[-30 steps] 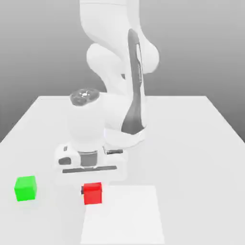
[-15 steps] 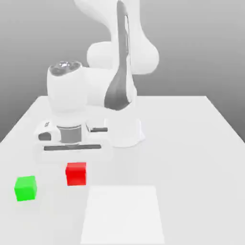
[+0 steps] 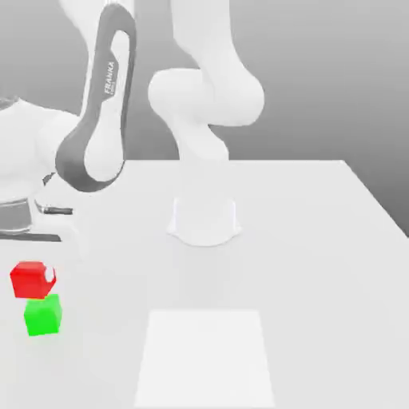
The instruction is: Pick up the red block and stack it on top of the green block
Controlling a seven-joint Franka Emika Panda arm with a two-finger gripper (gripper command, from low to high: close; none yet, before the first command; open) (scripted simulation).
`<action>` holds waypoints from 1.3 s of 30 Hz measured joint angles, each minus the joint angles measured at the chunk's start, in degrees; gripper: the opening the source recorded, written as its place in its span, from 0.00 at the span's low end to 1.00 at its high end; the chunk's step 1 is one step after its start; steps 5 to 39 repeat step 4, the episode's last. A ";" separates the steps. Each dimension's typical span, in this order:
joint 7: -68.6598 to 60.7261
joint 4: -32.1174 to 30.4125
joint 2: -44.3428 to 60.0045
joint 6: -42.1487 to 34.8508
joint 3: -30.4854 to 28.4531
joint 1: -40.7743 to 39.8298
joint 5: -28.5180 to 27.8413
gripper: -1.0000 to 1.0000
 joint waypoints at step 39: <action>-0.53 0.01 1.19 1.06 0.74 -0.61 0.77 1.00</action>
